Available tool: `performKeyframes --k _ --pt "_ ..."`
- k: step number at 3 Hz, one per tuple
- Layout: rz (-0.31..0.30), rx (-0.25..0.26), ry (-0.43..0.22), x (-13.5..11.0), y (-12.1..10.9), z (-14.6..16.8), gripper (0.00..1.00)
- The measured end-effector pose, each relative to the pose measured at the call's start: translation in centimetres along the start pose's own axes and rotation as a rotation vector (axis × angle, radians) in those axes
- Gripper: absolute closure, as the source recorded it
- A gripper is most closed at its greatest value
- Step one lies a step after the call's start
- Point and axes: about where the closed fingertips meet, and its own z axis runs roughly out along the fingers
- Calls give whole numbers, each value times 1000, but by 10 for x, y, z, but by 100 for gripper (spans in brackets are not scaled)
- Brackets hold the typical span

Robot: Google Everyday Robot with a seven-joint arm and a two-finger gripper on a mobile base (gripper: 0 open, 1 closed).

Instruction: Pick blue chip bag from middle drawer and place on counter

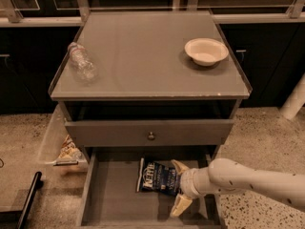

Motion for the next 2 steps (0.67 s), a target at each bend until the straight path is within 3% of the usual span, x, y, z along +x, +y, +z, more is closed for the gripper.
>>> performKeyframes --k 2 --pt "-44 24 -30 17 -29 47 0"
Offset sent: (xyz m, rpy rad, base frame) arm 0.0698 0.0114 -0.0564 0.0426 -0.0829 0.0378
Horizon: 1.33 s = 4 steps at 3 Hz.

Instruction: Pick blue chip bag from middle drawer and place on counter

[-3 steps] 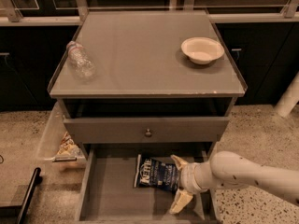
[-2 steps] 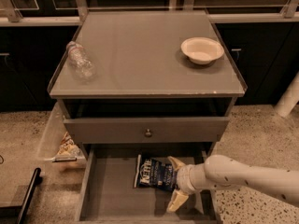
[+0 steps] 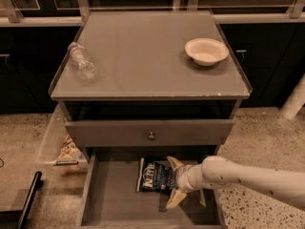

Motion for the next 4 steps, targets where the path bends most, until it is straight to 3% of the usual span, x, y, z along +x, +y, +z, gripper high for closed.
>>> performKeyframes --k 2,3,4 --pt "1 -14 -47 2 -18 32 0" --pt "23 -33 -61 4 -14 46 0" --pt "23 -33 -62 4 -14 46 19"
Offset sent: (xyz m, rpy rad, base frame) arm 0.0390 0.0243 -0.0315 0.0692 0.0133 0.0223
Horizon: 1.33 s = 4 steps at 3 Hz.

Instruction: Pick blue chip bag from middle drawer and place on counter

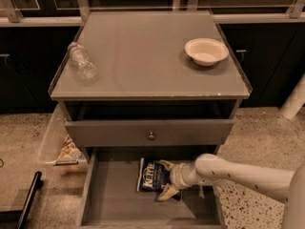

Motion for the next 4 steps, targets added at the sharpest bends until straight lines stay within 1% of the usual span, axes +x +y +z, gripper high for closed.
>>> performKeyframes --k 3,4 --pt "0 0 0 0 0 0 88" --pt "0 -14 -13 -5 3 -3 100"
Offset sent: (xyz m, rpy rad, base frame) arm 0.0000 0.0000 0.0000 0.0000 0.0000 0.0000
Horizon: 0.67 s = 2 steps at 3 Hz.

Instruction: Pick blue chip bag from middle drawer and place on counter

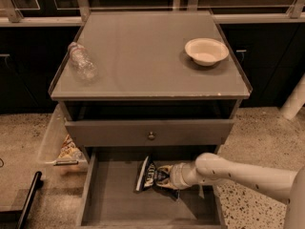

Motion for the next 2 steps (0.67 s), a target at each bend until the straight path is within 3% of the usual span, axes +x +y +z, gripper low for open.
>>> performKeyframes --k 2 --pt "-46 -23 -57 -35 -5 -52 100"
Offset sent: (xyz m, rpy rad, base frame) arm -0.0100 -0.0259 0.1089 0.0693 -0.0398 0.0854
